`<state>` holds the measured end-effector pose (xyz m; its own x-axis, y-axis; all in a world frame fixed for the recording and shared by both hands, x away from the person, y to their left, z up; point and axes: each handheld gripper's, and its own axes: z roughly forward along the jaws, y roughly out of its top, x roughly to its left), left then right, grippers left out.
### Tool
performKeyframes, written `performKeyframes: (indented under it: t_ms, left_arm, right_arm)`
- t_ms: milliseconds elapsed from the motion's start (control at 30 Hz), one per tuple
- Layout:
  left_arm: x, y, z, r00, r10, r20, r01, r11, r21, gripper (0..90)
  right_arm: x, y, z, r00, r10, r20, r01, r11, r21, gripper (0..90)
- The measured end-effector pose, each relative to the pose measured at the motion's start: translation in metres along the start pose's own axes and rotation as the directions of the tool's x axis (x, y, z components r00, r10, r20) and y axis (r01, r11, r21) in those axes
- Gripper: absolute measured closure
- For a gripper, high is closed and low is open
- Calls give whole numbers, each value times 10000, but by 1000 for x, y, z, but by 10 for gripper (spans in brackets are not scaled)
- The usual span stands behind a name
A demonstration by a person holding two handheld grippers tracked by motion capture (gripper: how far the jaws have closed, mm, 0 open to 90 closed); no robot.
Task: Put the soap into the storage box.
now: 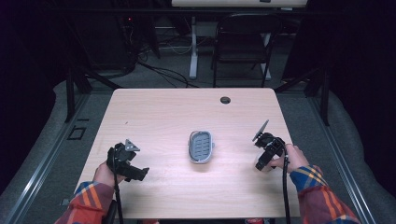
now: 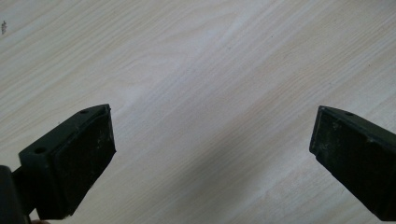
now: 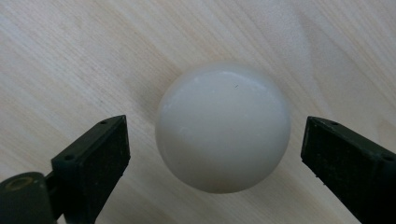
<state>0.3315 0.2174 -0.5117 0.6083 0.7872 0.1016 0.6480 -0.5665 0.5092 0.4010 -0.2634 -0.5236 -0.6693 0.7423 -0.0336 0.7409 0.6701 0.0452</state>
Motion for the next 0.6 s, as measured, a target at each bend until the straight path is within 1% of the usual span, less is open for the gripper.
performKeyframes:
  t_ms: [33, 67, 100, 167, 200, 233, 267, 300, 367, 400, 433, 467, 500, 533, 567, 600]
  left_arm:
    - [0, 0, 0, 10000, 23, 50, -23, 10000, 14, 0]
    - [0, 0, 0, 10000, 23, 50, -23, 10000, 14, 0]
    - [0, 0, 0, 10000, 16, 46, -16, 10000, 15, 1]
    - [0, 0, 0, 10000, 11, 43, -11, 10000, 14, 1]
    - [0, 0, 0, 10000, 19, 52, -19, 10000, 19, 1]
    - [0, 0, 0, 10000, 19, 52, -19, 10000, 19, 1]
    - [0, 0, 0, 10000, 22, 57, -22, 10000, 21, 1]
    - [0, 0, 0, 10000, 21, 57, -21, 10000, 28, 0]
    - [0, 0, 0, 10000, 32, 68, -33, 10000, 42, 0]
    - [0, 0, 0, 10000, 42, 78, -42, 10000, 33, 1]
    - [0, 0, 0, 9999, 53, 87, -54, 10000, 44, 1]
    - [0, 0, 0, 9999, 53, 87, -54, 10000, 44, 1]
    - [0, 0, 0, 9999, 68, 93, -68, 10000, 65, 1]
    - [0, 0, 0, 9999, 79, 93, -80, 9999, 78, 0]
    - [0, 0, 0, 9999, 79, 93, -80, 9999, 78, 1]
    - [0, 0, 0, 9999, 77, 100, -78, 9999, 75, 1]
  right_arm:
    - [1, 0, 2, 9998, 182, -25, -182, 9996, -221, 120]
    - [0, 2, 1, 10000, -41, 11, 41, 9999, 101, 133]
    - [1, 1, 3, 10000, 56, 28, -55, 9998, -171, 135]
    - [3, 2, 5, 9997, 239, 24, -239, 9994, -238, 144]
    - [2, 3, 4, 10000, 22, 92, -22, 10000, 41, 146]
    - [2, 3, 4, 10000, 22, 92, -22, 10000, 41, 146]
    - [1, 4, 3, 9997, -182, 147, 180, 9997, 169, 147]
    - [1, 4, 4, 9999, -46, 111, 44, 9999, 155, 156]
    - [1, 4, 5, 9999, -49, 154, 47, 9998, 183, 168]
    - [1, 4, 6, 9999, -40, 101, 38, 9998, 187, 184]
    - [2, 4, 8, 9999, 98, 66, -99, 9999, 80, 191]
    - [2, 4, 8, 9999, 98, 66, -99, 9999, 80, 191]
    - [1, 4, 8, 9999, -58, 127, 54, 9996, 271, 204]
    - [2, 4, 10, 9999, 85, 103, -86, 9999, 113, 206]
    - [2, 4, 10, 9999, 85, 103, -86, 9999, 113, 206]
    - [0, 5, 9, 9999, -63, 81, 60, 9993, 376, 207]
